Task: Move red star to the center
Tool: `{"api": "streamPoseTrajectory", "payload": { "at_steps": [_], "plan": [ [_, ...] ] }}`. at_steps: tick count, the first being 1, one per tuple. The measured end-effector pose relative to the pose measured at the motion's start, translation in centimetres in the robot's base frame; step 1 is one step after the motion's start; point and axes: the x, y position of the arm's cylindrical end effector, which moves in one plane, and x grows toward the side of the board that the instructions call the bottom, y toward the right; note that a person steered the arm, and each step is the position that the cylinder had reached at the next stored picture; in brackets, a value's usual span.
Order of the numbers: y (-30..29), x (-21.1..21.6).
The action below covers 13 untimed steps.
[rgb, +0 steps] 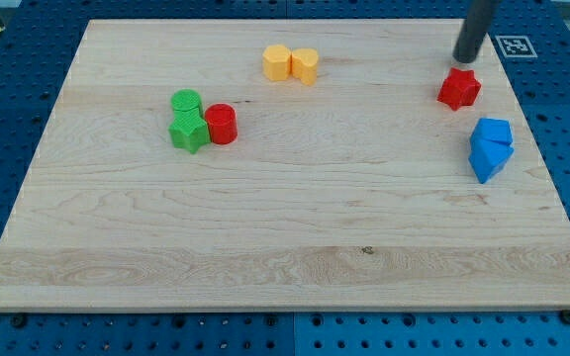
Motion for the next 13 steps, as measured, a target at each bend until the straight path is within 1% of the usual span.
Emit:
{"api": "streamPoseTrajectory", "payload": {
  "at_steps": [1, 2, 3, 4, 6, 8, 13],
  "plan": [
    [1.2, 2.6],
    [1.2, 5.2],
    [-0.8, 5.5],
    [-0.9, 5.5],
    [-3.5, 7.5],
    [-5.1, 7.8],
    [-6.8, 7.8]
  ]
}}
